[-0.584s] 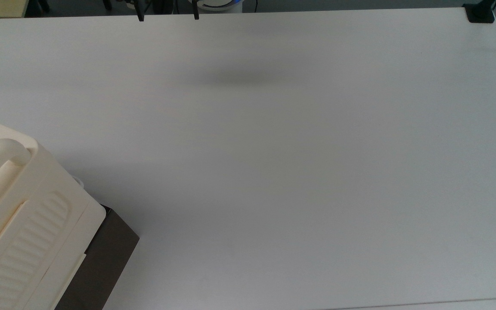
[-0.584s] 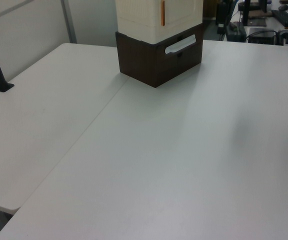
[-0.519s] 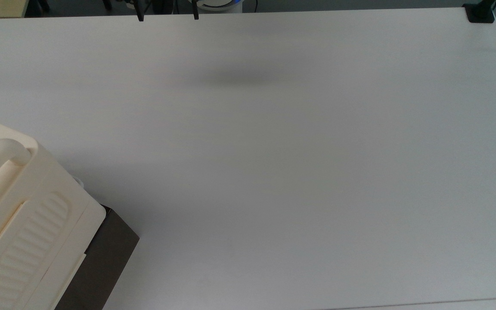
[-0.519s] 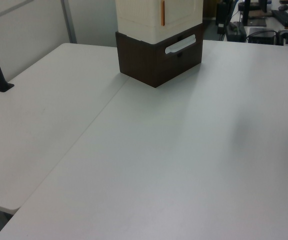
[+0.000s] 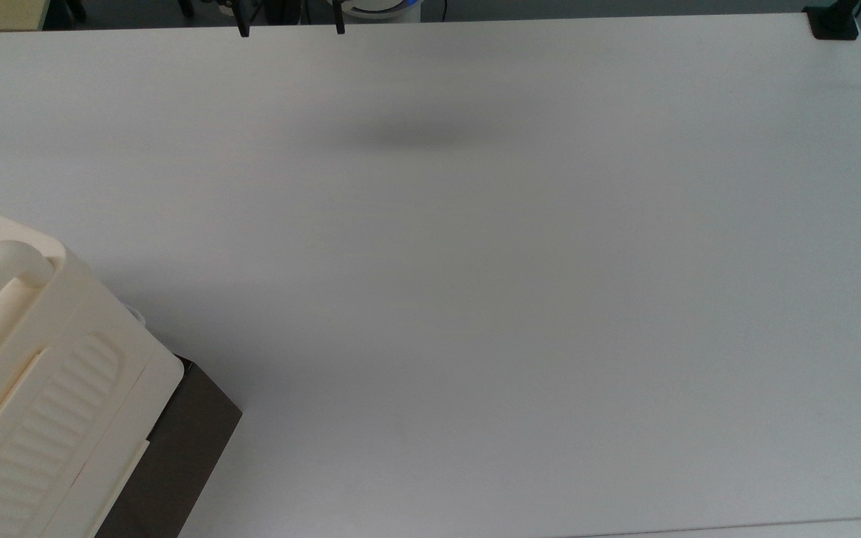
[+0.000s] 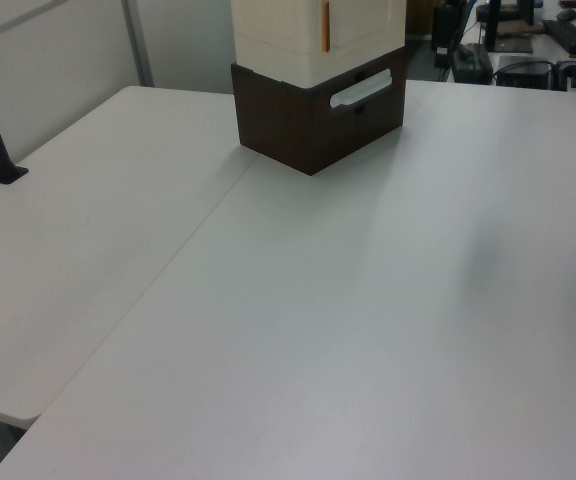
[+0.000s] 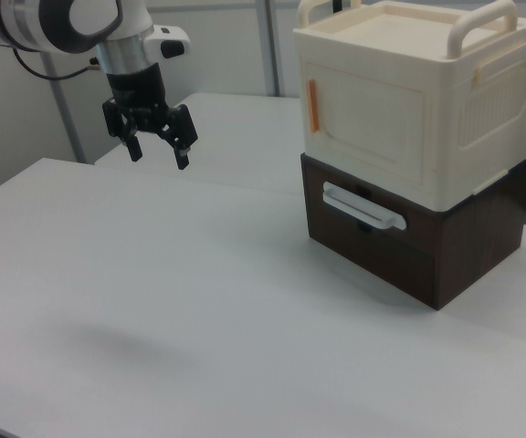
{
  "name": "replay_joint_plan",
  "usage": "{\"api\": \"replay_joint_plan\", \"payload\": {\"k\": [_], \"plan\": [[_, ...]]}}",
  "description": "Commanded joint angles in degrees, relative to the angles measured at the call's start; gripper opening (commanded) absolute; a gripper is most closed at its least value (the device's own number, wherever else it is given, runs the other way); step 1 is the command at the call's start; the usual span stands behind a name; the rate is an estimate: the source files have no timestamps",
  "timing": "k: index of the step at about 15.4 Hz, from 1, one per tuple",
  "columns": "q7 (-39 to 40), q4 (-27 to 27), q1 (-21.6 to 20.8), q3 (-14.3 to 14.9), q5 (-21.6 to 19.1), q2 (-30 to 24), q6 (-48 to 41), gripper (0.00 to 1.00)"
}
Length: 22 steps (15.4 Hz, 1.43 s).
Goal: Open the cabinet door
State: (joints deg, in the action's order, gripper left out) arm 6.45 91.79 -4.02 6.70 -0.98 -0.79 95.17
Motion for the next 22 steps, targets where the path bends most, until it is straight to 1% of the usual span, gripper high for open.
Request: {"api": "replay_joint_plan", "payload": {"k": [1,10,13,15,17,19,22], "plan": [[0.32,1.2,-1.17,1.03,0.89,-1.05,0.37,1.0],[-0.65,1.2,-0.73,1.21,0.81,-1.4,0.37,1.0],[-0.12,1.2,0.15,1.29,0.81,-0.7,1.6,1.0],[0.14,1.29,0.76,1.21,0.89,0.26,9.29,1.0],[0.05,1.11,1.03,1.29,0.89,0.88,12.75,1.0],[-0.64,1.02,2.25,1.21,0.2,0.62,16.26,1.0],[-0.74,1.2,2.96,1.21,0.19,0.44,23.55,1.0]]}}
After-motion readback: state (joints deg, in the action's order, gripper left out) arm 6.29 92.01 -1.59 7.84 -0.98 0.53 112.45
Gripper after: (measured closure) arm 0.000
